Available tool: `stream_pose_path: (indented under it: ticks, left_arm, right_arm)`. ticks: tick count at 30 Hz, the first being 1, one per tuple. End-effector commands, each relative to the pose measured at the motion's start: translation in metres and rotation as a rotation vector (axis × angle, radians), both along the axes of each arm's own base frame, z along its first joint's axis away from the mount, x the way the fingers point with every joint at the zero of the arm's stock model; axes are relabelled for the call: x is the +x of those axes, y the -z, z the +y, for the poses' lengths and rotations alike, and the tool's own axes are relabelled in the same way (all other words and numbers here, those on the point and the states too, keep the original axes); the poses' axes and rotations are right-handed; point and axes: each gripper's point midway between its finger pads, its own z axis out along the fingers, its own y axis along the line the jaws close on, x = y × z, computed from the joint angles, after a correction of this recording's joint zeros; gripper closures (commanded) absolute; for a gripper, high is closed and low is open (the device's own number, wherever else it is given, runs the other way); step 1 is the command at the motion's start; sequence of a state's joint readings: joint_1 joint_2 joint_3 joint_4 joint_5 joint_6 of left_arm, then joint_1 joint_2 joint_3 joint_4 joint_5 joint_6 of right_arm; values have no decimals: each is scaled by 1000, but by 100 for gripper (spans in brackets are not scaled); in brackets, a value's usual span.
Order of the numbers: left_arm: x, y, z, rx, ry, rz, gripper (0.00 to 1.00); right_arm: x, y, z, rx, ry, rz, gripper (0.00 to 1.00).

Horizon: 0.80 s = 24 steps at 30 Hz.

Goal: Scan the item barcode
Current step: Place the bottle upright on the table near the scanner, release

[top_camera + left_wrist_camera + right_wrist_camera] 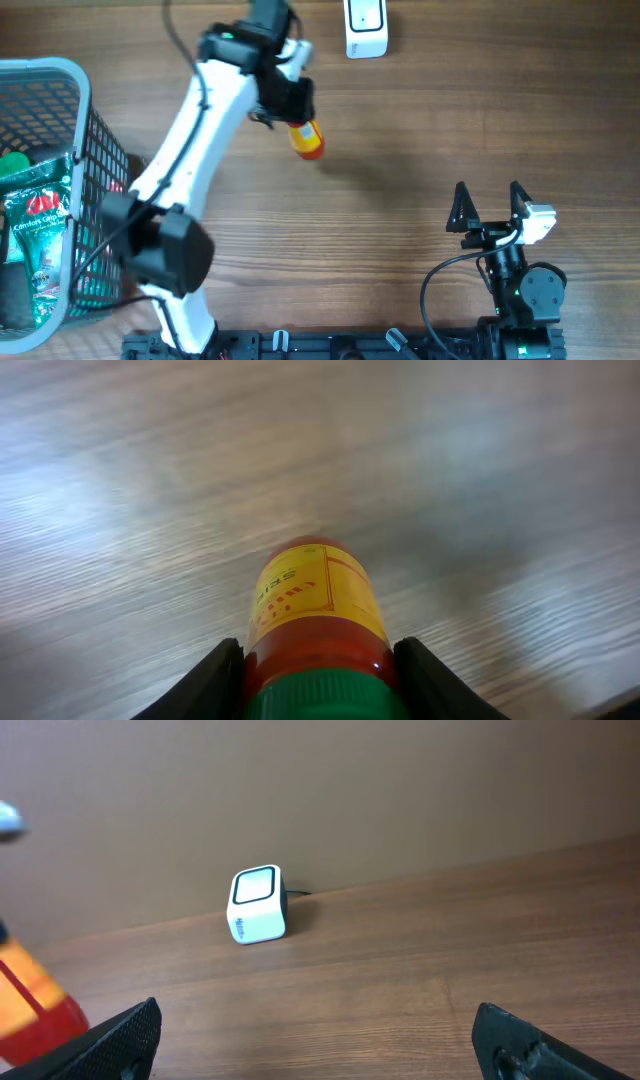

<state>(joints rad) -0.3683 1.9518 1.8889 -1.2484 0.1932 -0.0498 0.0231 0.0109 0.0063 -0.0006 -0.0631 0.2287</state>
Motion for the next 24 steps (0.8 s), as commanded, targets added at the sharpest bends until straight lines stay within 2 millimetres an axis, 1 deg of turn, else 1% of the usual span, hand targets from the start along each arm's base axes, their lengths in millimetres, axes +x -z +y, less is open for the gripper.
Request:
stream_pose_path:
  ticks: [1, 2, 4, 7, 9, 10, 12, 13, 15, 16, 17, 18, 19, 20, 21, 22, 23, 24]
  left_arm:
    - [9, 17, -6, 187, 77, -80, 58]
    - [10, 19, -13, 210, 92, -103, 57]
    - [11, 19, -26, 198, 114, -126, 57]
    - [11, 19, -34, 185, 121, -136, 58]
    - [7, 23, -38, 158, 100, -114, 58]
    - [5, 27, -40, 145, 90, -99, 58]
    - [2, 33, -43, 125, 95, -79, 52]
    - [0, 37, -43, 121, 97, -71, 52]
    - [-8, 53, -47, 95, 109, -34, 52]
    - [-9, 58, -46, 99, 110, -28, 52]
    - [-10, 59, -46, 100, 110, -26, 49]
    - [-8, 58, -47, 96, 109, -34, 39]
    - [-8, 58, -47, 95, 109, -35, 35]
    - [-8, 57, -47, 94, 109, -37, 25]
    - [-7, 53, -48, 91, 109, -43, 10]
    - [-5, 38, -49, 78, 107, -70, 4]
    - [0, 16, -51, 55, 105, -118, 0]
    - [7, -11, -51, 32, 94, -182, 0]
  right_arm:
    - [-1, -1, 3, -18, -15, -9, 0]
    - [-1, -1, 3, -18, -15, -9, 0]
    - [-1, -1, 3, -18, -15, -9, 0]
    - [-1, -1, 3, -18, -15, -9, 0]
    - [-1, -1, 3, -18, -15, -9, 0]
    - [-1, -1, 3, -18, -15, -9, 0]
    - [-1, -1, 3, -18, -15, -9, 0]
    - [-1, -1, 3, -18, -15, -9, 0]
    - [-1, -1, 3, -18, -15, -9, 0]
    - [-1, -1, 3, -18, -15, -9, 0]
    - [-1, -1, 3, -18, -15, -9, 0]
    - [-1, -1, 3, -18, -15, -9, 0]
    - [-1, -1, 3, -18, -15, -9, 0]
    - [-1, -1, 3, -18, -15, -9, 0]
    - [-1, -1, 3, -18, -15, -9, 0]
    - [-1, -1, 3, -18, -15, -9, 0]
    - [-1, -1, 3, -18, -15, -9, 0]
    - [-1, -1, 3, -18, -15, -9, 1]
